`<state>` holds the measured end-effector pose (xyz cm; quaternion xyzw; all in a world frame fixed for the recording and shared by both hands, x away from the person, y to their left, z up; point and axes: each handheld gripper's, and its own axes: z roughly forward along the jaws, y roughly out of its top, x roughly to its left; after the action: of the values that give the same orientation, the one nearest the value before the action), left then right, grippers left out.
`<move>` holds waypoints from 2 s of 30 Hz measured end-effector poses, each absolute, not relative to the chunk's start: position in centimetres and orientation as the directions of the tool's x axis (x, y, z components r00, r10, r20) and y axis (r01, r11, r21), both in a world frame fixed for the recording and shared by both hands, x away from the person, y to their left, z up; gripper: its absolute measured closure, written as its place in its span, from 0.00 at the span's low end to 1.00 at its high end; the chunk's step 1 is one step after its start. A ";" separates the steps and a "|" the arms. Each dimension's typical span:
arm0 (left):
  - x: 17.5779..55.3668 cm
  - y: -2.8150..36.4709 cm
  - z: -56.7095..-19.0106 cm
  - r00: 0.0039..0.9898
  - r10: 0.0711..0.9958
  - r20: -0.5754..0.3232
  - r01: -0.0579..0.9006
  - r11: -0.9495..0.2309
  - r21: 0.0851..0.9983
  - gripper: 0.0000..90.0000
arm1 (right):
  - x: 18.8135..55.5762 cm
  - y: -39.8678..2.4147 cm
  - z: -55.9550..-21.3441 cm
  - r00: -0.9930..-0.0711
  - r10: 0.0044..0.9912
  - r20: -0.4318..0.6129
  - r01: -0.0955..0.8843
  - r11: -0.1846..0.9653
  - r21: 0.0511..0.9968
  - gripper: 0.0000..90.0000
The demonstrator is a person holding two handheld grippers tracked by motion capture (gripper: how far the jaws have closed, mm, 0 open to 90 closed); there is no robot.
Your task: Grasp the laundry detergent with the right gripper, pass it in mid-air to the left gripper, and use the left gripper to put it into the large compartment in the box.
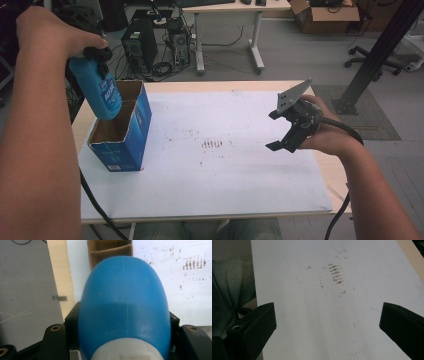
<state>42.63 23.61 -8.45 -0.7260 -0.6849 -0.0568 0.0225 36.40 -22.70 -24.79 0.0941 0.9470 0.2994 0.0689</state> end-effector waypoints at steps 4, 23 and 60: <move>42.8 23.8 -9.1 0.055 0.992 0.114 0.997 -0.060 0.043 0.43 | 36.5 -22.6 -24.3 -0.972 0.221 -0.074 0.144 0.819 0.555 0.01; 43.6 24.7 -13.3 0.057 0.993 0.102 0.998 -0.057 0.000 0.43 | 36.5 -22.2 -23.5 -0.975 0.210 -0.075 0.146 0.856 0.496 0.01; 44.2 25.1 -21.3 0.074 0.994 0.081 0.996 -0.070 -0.052 0.43 | 36.3 -22.4 -23.2 -0.975 0.212 -0.073 0.150 0.859 0.489 0.02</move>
<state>44.21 25.12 -21.30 -0.7315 -0.6802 -0.0119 0.0466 36.32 -22.36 -23.24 0.0939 0.9622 0.2479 0.0624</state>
